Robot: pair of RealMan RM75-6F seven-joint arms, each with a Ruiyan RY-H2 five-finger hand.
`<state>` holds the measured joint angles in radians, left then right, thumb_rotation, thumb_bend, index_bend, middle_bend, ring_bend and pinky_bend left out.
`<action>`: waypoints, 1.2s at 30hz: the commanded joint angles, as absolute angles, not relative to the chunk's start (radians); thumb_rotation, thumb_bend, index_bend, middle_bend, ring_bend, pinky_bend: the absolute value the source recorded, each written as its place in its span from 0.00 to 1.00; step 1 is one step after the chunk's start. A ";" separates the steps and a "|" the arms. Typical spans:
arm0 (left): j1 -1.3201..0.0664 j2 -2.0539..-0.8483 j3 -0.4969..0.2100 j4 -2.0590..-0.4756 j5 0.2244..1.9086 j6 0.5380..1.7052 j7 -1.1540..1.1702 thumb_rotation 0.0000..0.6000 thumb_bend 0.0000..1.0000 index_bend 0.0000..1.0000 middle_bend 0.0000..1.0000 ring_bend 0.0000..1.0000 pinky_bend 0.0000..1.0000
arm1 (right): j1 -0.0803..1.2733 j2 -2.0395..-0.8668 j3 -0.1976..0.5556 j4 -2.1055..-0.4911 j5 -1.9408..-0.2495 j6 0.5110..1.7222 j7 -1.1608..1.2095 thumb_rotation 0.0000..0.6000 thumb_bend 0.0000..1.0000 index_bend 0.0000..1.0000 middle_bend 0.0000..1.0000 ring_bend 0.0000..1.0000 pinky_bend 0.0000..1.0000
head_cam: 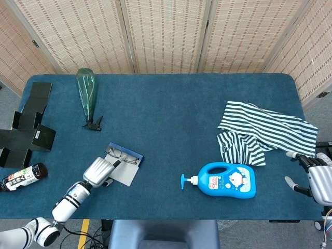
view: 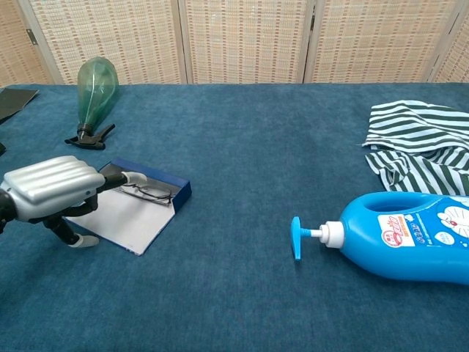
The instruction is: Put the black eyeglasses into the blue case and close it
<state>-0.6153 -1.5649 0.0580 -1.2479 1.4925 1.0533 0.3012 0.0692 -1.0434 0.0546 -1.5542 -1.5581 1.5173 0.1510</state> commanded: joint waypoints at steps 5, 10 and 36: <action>-0.618 -1.575 0.038 -1.244 1.489 1.050 0.306 1.00 0.25 0.10 0.97 0.97 1.00 | 0.064 -1.041 0.054 -1.553 -1.554 1.521 0.152 1.00 0.24 0.26 0.39 0.45 0.39; -0.621 -1.579 0.024 -1.242 1.480 1.040 0.313 1.00 0.25 0.10 0.97 0.97 1.00 | 0.063 -1.041 0.054 -1.551 -1.552 1.522 0.154 1.00 0.24 0.26 0.39 0.45 0.39; -0.624 -1.609 -0.082 -1.227 1.438 1.088 0.180 1.00 0.25 0.25 0.97 0.97 1.00 | 0.061 -1.039 0.058 -1.552 -1.543 1.521 0.152 1.00 0.24 0.26 0.39 0.45 0.39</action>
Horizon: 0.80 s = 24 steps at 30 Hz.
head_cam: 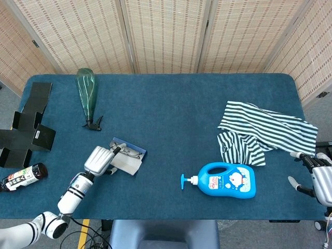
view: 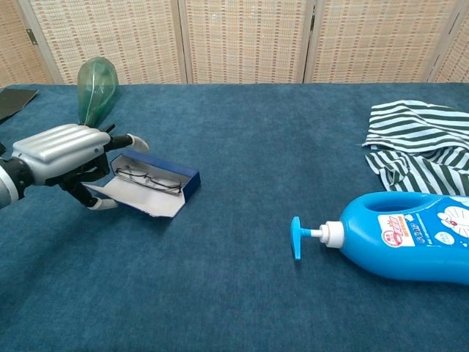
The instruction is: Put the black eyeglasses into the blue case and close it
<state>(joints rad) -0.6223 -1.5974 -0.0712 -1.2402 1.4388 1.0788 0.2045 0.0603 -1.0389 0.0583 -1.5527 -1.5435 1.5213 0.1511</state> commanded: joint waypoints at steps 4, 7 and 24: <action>-0.628 -1.625 -0.086 -1.198 1.444 1.091 0.153 1.00 0.25 0.37 0.97 0.97 1.00 | 0.063 -1.039 0.059 -1.549 -1.543 1.516 0.153 1.00 0.24 0.26 0.39 0.45 0.39; -0.633 -1.643 -0.087 -1.174 1.455 1.099 0.132 1.00 0.25 0.44 0.97 0.97 1.00 | 0.064 -1.040 0.058 -1.547 -1.543 1.513 0.155 1.00 0.24 0.26 0.39 0.45 0.39; -0.640 -1.670 -0.065 -1.117 1.487 1.107 0.145 1.00 0.43 0.62 0.98 0.97 1.00 | 0.067 -1.047 0.058 -1.534 -1.542 1.508 0.169 1.00 0.24 0.26 0.39 0.45 0.39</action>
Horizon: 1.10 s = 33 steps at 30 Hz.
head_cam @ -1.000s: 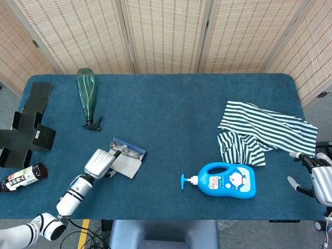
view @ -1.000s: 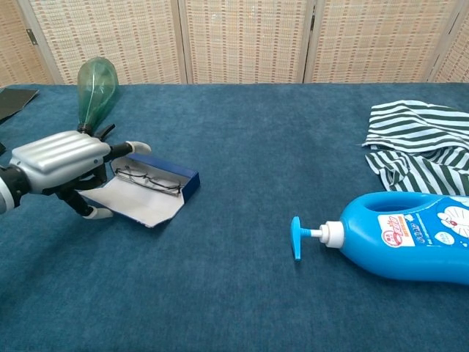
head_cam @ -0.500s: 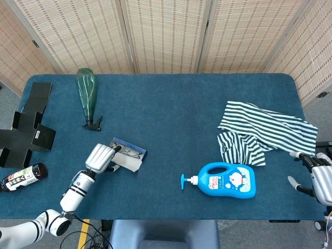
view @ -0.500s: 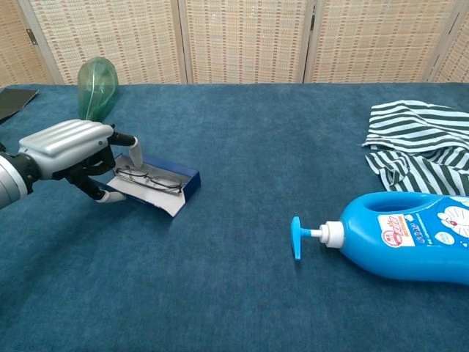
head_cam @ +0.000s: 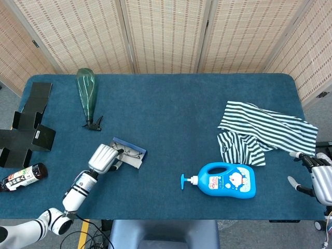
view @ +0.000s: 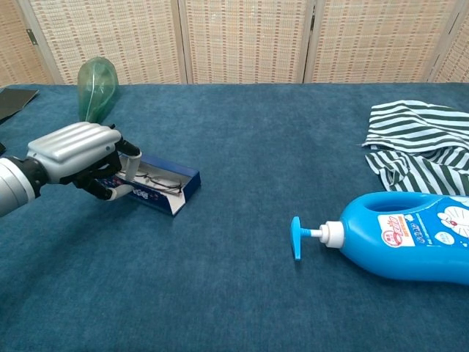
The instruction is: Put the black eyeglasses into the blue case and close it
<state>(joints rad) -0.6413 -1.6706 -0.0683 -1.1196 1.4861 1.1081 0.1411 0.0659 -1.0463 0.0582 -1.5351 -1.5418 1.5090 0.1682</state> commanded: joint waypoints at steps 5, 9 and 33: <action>-0.633 -1.669 -0.057 -1.117 1.486 1.105 0.156 1.00 0.45 0.64 0.98 0.97 1.00 | 0.069 -1.049 0.059 -1.530 -1.543 1.506 0.173 1.00 0.24 0.26 0.39 0.45 0.39; -0.621 -1.652 -0.061 -1.149 1.471 1.108 0.146 1.00 0.47 0.66 0.99 0.97 1.00 | 0.068 -1.049 0.059 -1.529 -1.542 1.507 0.174 1.00 0.24 0.26 0.39 0.45 0.39; -0.597 -1.325 -0.028 -1.571 1.406 1.040 0.401 1.00 0.47 0.64 0.99 0.97 1.00 | 0.083 -1.048 0.059 -1.542 -1.569 1.509 0.171 1.00 0.24 0.26 0.39 0.45 0.39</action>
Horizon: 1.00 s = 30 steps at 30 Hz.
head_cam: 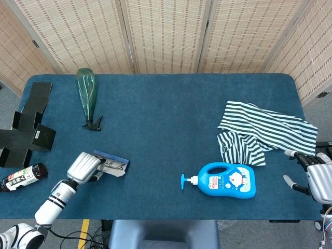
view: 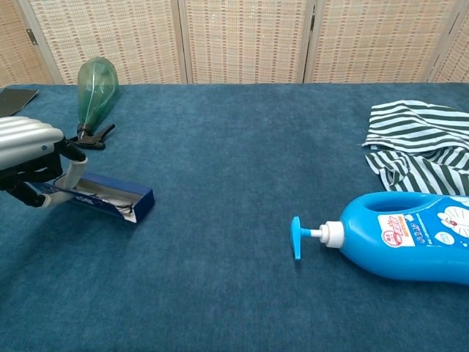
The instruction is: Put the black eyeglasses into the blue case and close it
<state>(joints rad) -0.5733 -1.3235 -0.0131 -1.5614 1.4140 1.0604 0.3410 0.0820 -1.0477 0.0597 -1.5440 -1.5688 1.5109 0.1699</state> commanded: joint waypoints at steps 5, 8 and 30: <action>-0.652 -1.352 -0.061 -1.546 1.376 0.979 0.464 1.00 0.47 0.62 0.99 0.97 1.00 | 0.081 -1.049 0.055 -1.536 -1.569 1.509 0.177 1.00 0.24 0.26 0.39 0.45 0.39; -0.684 -1.369 -0.081 -1.523 1.344 0.941 0.502 1.00 0.47 0.62 0.99 0.97 1.00 | 0.078 -1.049 0.054 -1.534 -1.570 1.515 0.180 1.00 0.24 0.26 0.39 0.45 0.39; -0.777 -1.427 -0.116 -1.446 1.015 0.858 0.710 1.00 0.40 0.16 0.98 0.95 0.99 | 0.071 -1.048 0.052 -1.533 -1.560 1.517 0.179 1.00 0.24 0.26 0.39 0.45 0.39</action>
<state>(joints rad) -0.7781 -1.4474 -0.1179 -1.4148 1.0411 0.8489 0.6974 0.0706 -1.0479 0.0523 -1.5332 -1.5602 1.5170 0.1788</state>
